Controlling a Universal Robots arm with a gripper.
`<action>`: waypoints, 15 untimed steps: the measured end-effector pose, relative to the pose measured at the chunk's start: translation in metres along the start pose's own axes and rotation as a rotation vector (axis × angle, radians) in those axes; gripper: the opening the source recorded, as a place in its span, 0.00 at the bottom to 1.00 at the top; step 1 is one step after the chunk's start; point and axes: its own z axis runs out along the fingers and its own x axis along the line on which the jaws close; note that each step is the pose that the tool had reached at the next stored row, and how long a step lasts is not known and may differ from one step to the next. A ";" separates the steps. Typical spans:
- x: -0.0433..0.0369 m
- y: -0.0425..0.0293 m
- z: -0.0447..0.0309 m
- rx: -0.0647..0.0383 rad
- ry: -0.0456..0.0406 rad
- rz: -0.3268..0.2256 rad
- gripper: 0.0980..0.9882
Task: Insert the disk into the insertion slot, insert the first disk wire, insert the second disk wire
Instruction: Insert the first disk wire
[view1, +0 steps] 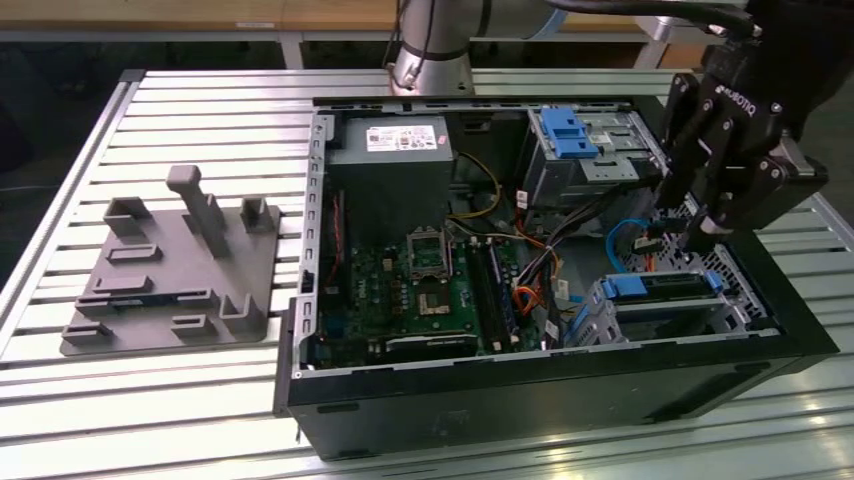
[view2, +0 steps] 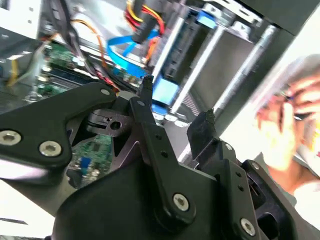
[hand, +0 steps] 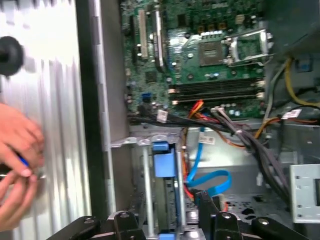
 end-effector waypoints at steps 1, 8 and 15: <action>-0.0004 -0.0003 -0.0001 0.001 0.0181 0.000 0.52; -0.0143 -0.0123 -0.0016 0.001 0.0476 0.000 0.52; -0.0270 -0.0172 -0.0018 0.006 0.1382 -0.001 0.52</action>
